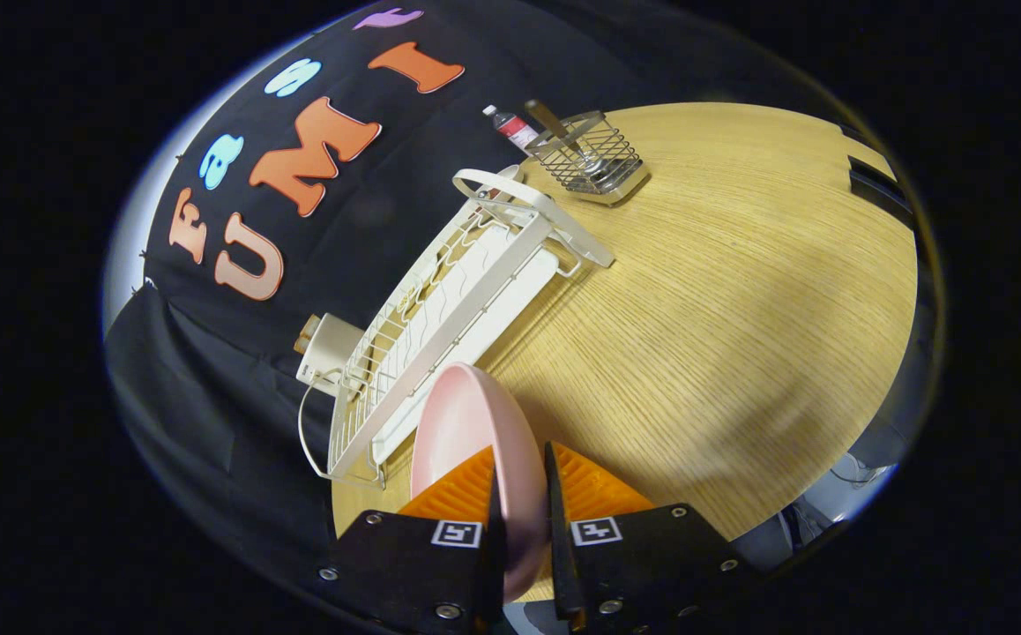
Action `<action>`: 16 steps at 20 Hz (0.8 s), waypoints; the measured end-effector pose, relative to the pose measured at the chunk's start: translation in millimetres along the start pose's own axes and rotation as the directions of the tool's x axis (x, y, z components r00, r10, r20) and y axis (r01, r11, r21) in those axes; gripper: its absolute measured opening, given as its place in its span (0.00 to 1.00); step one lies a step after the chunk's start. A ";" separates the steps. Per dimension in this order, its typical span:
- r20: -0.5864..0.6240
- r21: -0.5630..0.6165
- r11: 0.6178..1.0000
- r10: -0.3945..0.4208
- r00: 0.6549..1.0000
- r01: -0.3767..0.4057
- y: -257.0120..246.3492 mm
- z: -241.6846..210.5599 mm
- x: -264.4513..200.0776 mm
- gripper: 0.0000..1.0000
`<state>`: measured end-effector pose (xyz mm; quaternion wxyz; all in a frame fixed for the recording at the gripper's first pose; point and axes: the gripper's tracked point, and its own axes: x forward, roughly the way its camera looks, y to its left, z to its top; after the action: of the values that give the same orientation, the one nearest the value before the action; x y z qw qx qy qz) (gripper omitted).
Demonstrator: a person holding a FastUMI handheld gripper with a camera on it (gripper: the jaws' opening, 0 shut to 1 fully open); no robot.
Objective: Take the plate from the dish rack, then take the spoon from the basket and place it into the plate.
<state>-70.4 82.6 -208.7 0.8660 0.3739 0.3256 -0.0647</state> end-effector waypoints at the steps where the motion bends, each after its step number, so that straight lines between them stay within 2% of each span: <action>1: -0.005 0.000 1.000 -0.004 1.000 0.004 -1.4 -1.1 -3.0 0.24; 4: 0.008 -0.013 1.000 -0.014 1.000 0.014 -6.1 3.1 -3.8 0.35; 7: 0.030 -0.022 1.000 -0.018 0.999 0.018 -8.8 11.9 -8.4 0.35; 8: 0.042 -0.033 0.999 -0.023 0.999 0.024 -10.8 15.2 -9.4 0.39; 11: 0.082 -0.058 0.998 -0.031 0.996 0.036 -20.1 30.6 -16.4 0.61; 12: 0.098 -0.075 0.996 -0.035 0.995 0.043 -24.0 35.9 -18.8 0.65; 14: 0.136 -0.117 0.992 -0.041 0.990 0.057 -33.5 49.3 -24.7 0.82; 15: 0.153 -0.142 0.988 -0.046 0.987 0.068 -39.1 56.5 -25.7 0.95; 16: 0.169 -0.165 0.983 -0.050 0.984 0.078 -45.2 63.2 -28.5 0.98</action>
<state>-76.2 3.1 -186.5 0.9163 0.2808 0.2693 -0.0950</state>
